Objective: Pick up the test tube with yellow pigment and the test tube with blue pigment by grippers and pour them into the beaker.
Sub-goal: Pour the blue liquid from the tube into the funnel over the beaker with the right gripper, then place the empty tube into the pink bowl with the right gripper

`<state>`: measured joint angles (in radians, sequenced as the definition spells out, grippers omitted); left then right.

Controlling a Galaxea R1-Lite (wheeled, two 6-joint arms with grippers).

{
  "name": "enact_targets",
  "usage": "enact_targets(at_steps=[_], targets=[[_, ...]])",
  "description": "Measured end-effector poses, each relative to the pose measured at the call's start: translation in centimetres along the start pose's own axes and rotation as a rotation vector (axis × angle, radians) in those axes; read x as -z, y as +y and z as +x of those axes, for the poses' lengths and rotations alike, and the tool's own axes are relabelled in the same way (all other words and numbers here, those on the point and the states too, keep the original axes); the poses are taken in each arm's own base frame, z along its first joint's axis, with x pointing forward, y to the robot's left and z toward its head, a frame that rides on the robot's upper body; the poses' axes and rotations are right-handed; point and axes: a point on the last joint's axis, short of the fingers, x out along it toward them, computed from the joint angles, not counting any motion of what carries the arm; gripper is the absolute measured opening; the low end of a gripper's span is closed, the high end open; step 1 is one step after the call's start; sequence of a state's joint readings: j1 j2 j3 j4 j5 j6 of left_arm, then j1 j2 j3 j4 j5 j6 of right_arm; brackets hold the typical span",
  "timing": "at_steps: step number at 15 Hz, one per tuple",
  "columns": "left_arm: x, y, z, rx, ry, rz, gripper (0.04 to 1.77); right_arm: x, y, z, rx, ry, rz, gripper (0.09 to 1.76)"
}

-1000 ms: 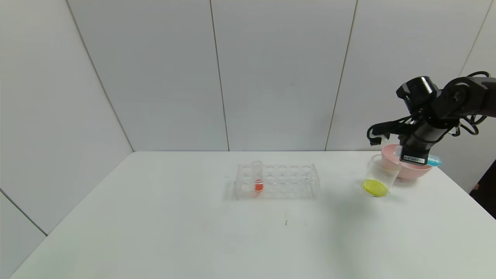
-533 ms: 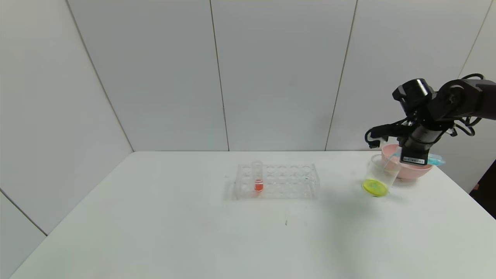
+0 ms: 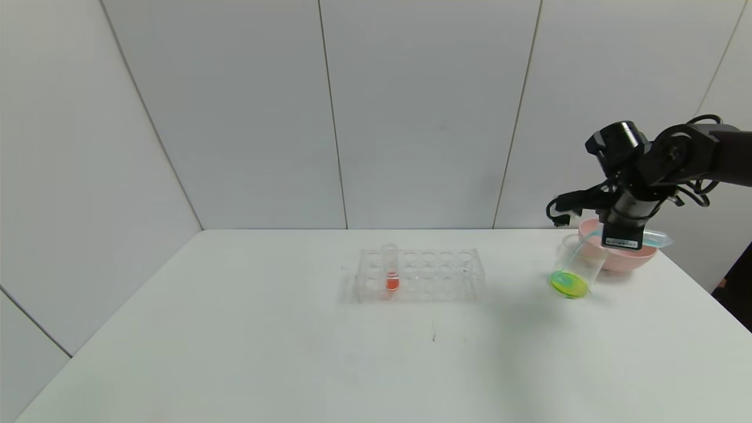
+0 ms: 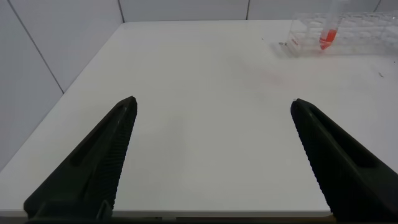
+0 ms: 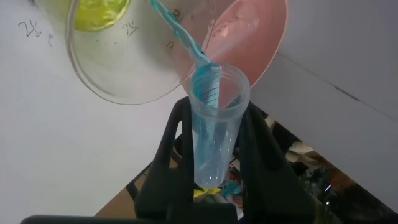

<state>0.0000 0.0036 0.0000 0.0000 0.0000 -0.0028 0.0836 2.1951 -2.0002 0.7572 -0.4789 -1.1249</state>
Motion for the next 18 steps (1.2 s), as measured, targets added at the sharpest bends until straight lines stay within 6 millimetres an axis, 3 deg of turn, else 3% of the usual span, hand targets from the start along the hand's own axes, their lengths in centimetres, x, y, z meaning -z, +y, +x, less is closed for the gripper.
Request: enact_targets(at_steps=[18], targets=[[0.0,0.0,0.0,0.000,0.000,0.000,1.76,-1.6,0.9,-0.9,0.084,0.160,-0.112,0.48]])
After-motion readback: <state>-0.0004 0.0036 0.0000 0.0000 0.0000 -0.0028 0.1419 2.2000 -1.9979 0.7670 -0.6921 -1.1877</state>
